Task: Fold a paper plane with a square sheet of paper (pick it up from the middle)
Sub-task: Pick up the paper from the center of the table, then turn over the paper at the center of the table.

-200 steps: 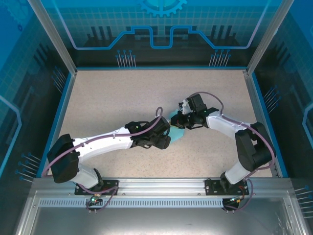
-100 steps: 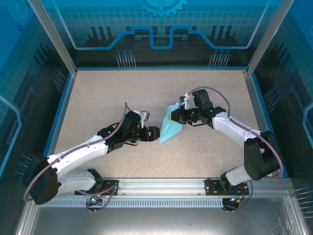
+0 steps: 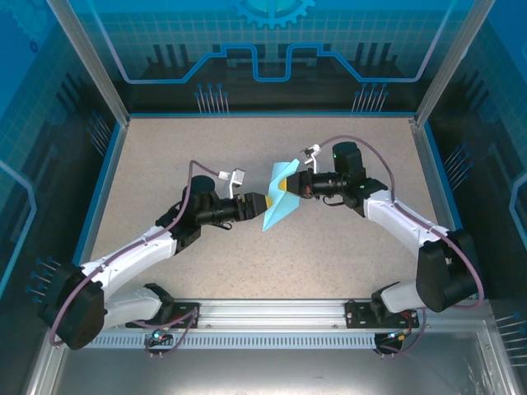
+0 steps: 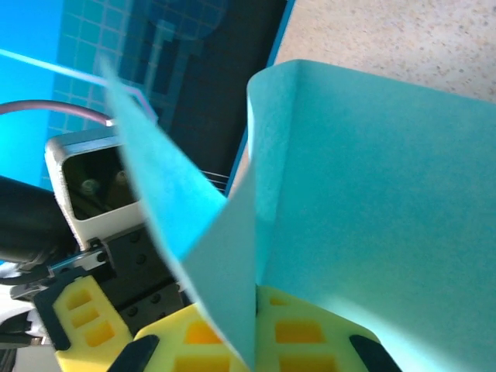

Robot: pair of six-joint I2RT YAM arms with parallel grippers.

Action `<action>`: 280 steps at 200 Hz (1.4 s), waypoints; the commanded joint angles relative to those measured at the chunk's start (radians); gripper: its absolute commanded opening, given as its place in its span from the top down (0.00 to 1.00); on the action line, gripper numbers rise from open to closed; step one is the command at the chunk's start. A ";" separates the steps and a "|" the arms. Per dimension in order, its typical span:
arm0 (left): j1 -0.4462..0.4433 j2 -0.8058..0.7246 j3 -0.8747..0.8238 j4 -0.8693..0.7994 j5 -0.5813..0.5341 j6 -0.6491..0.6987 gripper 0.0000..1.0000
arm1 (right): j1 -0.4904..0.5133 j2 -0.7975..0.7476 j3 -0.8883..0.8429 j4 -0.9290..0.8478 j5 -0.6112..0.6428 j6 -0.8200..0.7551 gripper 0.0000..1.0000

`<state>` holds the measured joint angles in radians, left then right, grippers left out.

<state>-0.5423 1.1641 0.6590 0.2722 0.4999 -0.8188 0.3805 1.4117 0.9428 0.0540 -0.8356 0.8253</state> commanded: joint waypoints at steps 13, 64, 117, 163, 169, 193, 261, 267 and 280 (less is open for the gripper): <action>0.019 0.029 0.022 0.088 0.071 -0.036 0.33 | -0.020 -0.019 -0.001 0.139 -0.079 0.090 0.96; 0.029 0.059 0.040 0.199 0.121 -0.105 0.36 | -0.020 -0.019 -0.001 0.185 -0.091 0.122 0.96; 0.033 0.068 0.064 0.151 0.134 -0.085 0.54 | -0.026 -0.020 -0.012 0.187 -0.094 0.123 0.96; 0.036 0.072 0.069 0.136 0.137 -0.077 0.68 | -0.029 -0.020 -0.019 0.181 -0.095 0.118 0.96; 0.036 0.072 0.071 0.127 0.136 -0.072 0.69 | -0.029 -0.020 -0.021 0.181 -0.095 0.116 0.96; 0.037 0.075 0.072 0.110 0.134 -0.065 0.75 | -0.029 -0.016 -0.021 0.174 -0.094 0.109 0.96; 0.039 0.081 0.091 0.042 0.128 -0.026 0.86 | -0.031 -0.012 -0.009 0.092 -0.073 0.047 0.78; 0.041 0.080 0.094 0.034 0.127 -0.021 0.86 | -0.031 -0.012 -0.007 0.079 -0.070 0.039 0.76; 0.040 0.079 0.100 0.018 0.125 -0.013 0.86 | -0.032 -0.011 -0.001 0.054 -0.060 0.018 0.72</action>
<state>-0.5121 1.2381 0.7147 0.3347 0.6109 -0.8780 0.3637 1.4117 0.9291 0.1661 -0.8978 0.8978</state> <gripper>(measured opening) 0.143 0.252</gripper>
